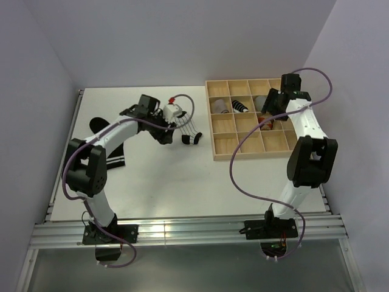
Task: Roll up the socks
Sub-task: Place the sock in the storage box, then adjust the sock at the center of the board.
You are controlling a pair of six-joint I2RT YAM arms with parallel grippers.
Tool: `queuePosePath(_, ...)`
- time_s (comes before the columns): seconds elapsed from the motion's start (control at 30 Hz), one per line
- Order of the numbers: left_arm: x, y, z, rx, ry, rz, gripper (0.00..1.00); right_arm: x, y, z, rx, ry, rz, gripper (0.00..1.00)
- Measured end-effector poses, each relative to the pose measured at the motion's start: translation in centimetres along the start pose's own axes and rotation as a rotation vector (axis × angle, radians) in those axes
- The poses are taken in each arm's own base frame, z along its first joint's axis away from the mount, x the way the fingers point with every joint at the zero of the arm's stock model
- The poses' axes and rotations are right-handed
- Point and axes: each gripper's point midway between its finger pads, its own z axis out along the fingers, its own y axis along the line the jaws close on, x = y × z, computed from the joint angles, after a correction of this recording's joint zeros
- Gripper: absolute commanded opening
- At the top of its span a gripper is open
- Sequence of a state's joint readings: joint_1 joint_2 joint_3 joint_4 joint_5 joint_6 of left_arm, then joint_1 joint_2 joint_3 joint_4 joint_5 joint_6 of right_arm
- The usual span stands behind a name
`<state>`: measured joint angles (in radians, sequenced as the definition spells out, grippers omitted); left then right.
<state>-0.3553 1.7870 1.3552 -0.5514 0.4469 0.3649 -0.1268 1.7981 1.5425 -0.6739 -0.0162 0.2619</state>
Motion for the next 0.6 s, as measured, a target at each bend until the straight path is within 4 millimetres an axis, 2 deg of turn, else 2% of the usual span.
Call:
queuePosePath(0.07, -1.1, -1.2, 1.3, -0.036, -0.013, 0.066, 0.60, -0.9, 0.4, -1.6, -0.018, -0.047, 0.009, 0.68)
queuePosePath(0.17, -3.2, -3.0, 2.8, -0.071, -0.049, 0.159, 0.61, -1.3, 0.6, -3.0, -0.035, -0.085, 0.015, 0.68)
queuePosePath(0.3, -5.0, -4.6, 5.2, -0.114, -0.086, 0.294, 0.63, -0.5, 1.0, -3.1, -0.043, -0.083, 0.013, 0.68)
queuePosePath(0.5, -3.9, -6.1, 8.9, -0.158, -0.052, 0.443, 0.63, 2.0, 1.4, -2.4, -0.044, -0.033, 0.003, 0.67)
queuePosePath(0.6, -3.0, -6.0, 11.0, -0.160, -0.016, 0.474, 0.64, 2.3, 1.3, -3.3, -0.051, -0.042, 0.005, 0.67)
